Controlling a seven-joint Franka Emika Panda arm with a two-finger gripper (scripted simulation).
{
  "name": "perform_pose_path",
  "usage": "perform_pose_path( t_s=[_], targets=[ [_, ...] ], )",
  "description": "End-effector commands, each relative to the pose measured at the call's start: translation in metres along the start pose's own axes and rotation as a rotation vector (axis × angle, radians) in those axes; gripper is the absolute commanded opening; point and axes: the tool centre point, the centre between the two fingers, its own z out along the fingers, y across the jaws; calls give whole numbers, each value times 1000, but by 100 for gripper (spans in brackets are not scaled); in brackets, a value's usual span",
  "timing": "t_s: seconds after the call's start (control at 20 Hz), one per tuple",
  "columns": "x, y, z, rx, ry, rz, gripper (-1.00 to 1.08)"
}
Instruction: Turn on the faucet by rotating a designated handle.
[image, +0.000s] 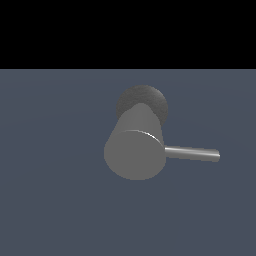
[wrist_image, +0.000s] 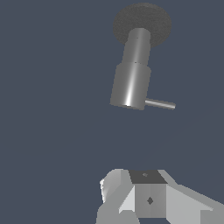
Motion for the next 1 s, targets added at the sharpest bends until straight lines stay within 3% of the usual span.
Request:
perform_pose_path(
  t_s=[0.0, 0.25, 0.45, 0.7, 0.95],
  targets=[
    [0, 0, 0, 0, 0, 0, -100],
    [1, 1, -2, 25, 13, -1, -100],
    [2, 3, -6, 82, 43, -3, -100],
    [4, 8, -16, 197, 107, -6, -100],
    [8, 18, -33, 361, 206, -7, -100]
  ],
)
